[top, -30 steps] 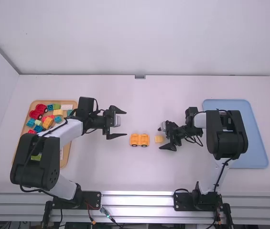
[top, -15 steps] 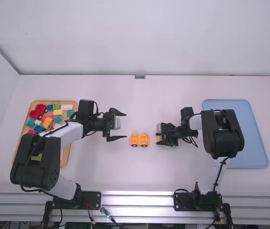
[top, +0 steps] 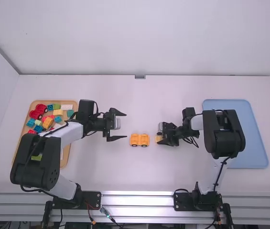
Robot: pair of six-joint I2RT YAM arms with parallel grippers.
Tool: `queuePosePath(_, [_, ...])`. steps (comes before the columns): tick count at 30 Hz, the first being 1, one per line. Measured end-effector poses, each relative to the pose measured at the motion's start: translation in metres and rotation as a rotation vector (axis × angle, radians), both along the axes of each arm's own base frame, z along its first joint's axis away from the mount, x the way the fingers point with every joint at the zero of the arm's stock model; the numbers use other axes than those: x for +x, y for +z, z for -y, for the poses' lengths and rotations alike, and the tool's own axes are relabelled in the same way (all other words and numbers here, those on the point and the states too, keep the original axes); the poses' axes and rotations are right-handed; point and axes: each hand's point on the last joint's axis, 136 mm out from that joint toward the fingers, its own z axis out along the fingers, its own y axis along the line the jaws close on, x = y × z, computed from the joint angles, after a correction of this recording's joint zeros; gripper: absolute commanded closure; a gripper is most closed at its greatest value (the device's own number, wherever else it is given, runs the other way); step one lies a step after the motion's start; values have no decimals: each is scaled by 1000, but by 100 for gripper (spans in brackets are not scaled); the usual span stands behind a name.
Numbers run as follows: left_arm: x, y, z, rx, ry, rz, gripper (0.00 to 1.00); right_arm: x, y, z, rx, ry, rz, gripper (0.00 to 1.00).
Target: Assemble lego blocks to make yellow taxi
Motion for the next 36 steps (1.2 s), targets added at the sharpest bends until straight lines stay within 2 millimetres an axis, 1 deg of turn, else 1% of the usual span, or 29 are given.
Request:
queuePosePath(4, [0,0,0,0,0,2,1,-2,-1,-1,15,5,18,52])
queuePosePath(8, [-1,0,3,0,-9,2,1,0,-2,-3,38,-10,41,55])
queuePosePath(13, [-2,0,4,0,-12,3,1,-2,-2,-4,50,-20,34,55])
queuePosePath(16, [-2,0,4,0,-12,3,1,-1,-2,-2,51,-27,32,56])
queuePosePath(22, [-2,0,4,0,-12,3,1,5,-2,10,52,-68,32,56])
queuePosePath(26, [-2,0,4,0,-12,4,1,3,-1,13,62,-76,30,57])
queuePosePath(27, [-2,1,4,-1,-12,4,1,3,-1,14,64,-75,33,59])
queuePosePath(33, [-4,3,5,-18,-26,2,1,-1,-2,15,77,-69,42,61])
queuePosePath(34, [-4,3,5,-19,-26,2,1,-2,-2,15,79,-67,41,62])
queuePosePath(35, [-4,3,5,-19,-26,2,1,-3,-2,15,81,-65,42,68])
queuePosePath(36, [-4,3,5,-19,-27,2,1,-3,-1,15,82,-66,39,69])
